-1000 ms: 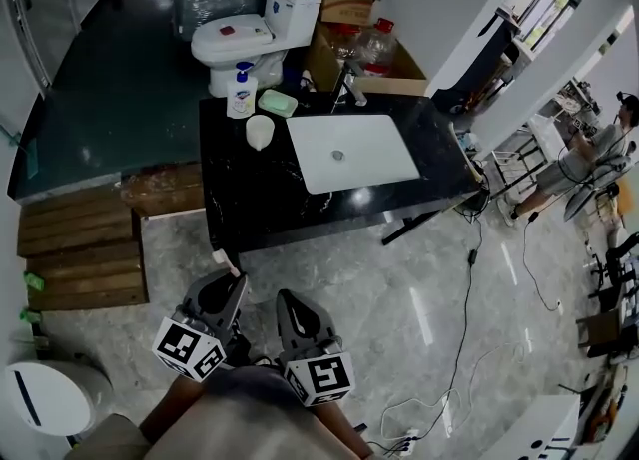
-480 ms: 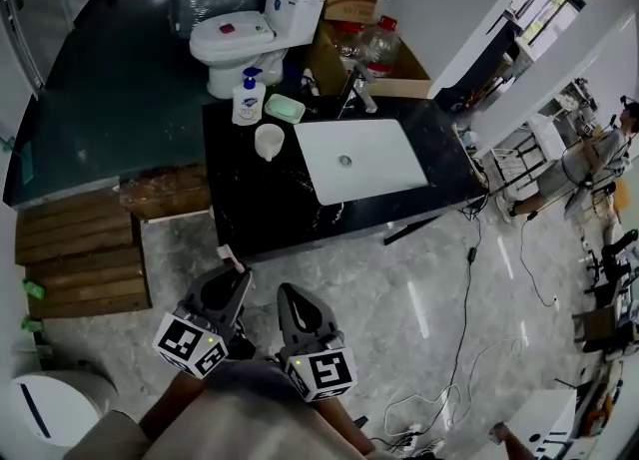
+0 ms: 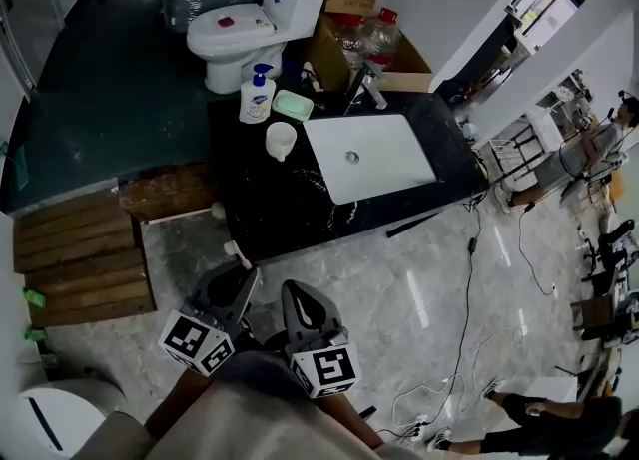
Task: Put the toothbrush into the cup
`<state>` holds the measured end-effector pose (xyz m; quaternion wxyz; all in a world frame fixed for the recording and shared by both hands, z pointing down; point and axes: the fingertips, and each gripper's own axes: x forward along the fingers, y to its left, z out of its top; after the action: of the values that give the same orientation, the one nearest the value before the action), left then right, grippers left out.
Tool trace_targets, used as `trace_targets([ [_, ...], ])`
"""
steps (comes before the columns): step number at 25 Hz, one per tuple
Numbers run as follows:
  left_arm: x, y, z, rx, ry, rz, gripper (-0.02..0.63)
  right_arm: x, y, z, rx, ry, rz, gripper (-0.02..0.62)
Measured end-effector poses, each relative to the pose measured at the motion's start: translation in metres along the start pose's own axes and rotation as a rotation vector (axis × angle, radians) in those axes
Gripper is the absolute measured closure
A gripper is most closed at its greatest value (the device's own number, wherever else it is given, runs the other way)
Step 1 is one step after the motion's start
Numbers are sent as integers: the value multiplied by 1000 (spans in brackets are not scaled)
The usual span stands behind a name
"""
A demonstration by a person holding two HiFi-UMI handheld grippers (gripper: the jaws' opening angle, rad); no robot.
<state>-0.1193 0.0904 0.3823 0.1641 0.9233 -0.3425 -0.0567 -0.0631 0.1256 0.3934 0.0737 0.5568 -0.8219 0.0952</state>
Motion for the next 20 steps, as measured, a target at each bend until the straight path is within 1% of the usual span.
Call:
trace_targets([
  [6, -1, 10, 4, -28, -13, 0, 560, 15, 1, 2, 9, 7, 10, 589],
  [8, 3, 16, 5, -48, -16, 1, 560, 19, 0, 6, 24, 2, 17, 589],
  [12, 16, 29, 7, -72, -8, 3, 560, 32, -8, 12, 22, -1, 26, 589],
  [20, 49, 59, 25, -56, -12, 22, 560, 66, -44, 28, 46, -25, 1, 589],
])
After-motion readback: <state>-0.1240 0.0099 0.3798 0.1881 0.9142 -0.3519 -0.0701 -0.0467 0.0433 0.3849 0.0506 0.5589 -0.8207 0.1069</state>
